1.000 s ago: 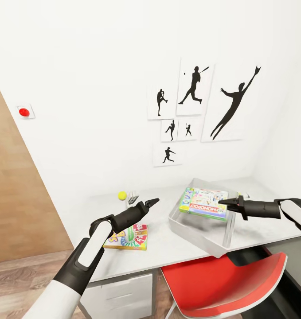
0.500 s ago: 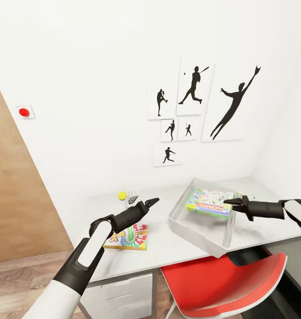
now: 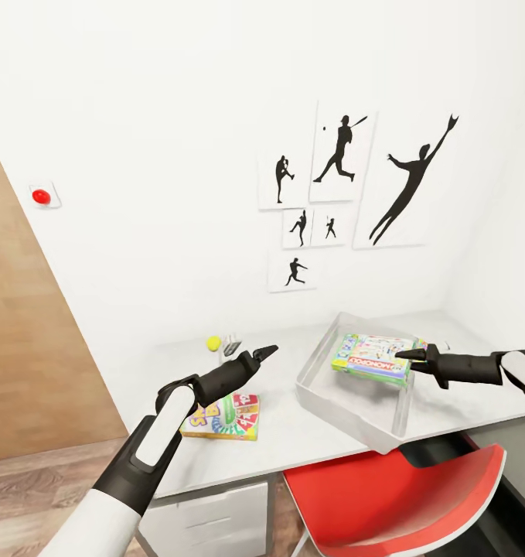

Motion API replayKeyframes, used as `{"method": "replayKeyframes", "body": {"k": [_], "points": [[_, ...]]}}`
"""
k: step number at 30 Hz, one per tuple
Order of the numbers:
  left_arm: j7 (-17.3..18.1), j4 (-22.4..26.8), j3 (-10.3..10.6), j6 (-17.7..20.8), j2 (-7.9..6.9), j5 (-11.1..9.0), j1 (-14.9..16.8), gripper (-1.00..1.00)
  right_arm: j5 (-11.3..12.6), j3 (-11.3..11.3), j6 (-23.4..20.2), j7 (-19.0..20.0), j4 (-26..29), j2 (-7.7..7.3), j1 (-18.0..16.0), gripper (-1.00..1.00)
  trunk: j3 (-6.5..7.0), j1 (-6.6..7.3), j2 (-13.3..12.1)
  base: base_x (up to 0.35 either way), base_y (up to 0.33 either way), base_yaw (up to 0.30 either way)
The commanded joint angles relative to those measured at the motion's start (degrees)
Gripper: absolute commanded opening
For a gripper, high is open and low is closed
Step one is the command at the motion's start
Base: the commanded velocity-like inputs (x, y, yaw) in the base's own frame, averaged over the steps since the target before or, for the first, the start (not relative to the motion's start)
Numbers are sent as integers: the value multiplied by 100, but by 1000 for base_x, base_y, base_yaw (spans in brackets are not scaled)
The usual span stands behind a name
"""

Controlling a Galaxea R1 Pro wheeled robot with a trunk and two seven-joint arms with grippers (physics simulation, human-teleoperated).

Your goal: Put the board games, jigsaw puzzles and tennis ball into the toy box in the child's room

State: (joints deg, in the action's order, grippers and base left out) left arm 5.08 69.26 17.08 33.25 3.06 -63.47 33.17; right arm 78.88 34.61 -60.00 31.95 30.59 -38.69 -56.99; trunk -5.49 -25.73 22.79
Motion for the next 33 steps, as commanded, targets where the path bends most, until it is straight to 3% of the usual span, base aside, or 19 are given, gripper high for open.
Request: {"method": "replayKeyframes", "body": {"k": [1, 33], "points": [[9, 0, -5, 22, 2, -10, 5, 100, -3, 35, 0, 74, -16, -4, -11, -100, -13, -6, 13, 189, 104, 0], [10, 0, 5, 6, -7, -7, -4, 100, -4, 53, 0, 7, -773, 48, -10, -100, -45, -6, 13, 37, 20, 0]]}}
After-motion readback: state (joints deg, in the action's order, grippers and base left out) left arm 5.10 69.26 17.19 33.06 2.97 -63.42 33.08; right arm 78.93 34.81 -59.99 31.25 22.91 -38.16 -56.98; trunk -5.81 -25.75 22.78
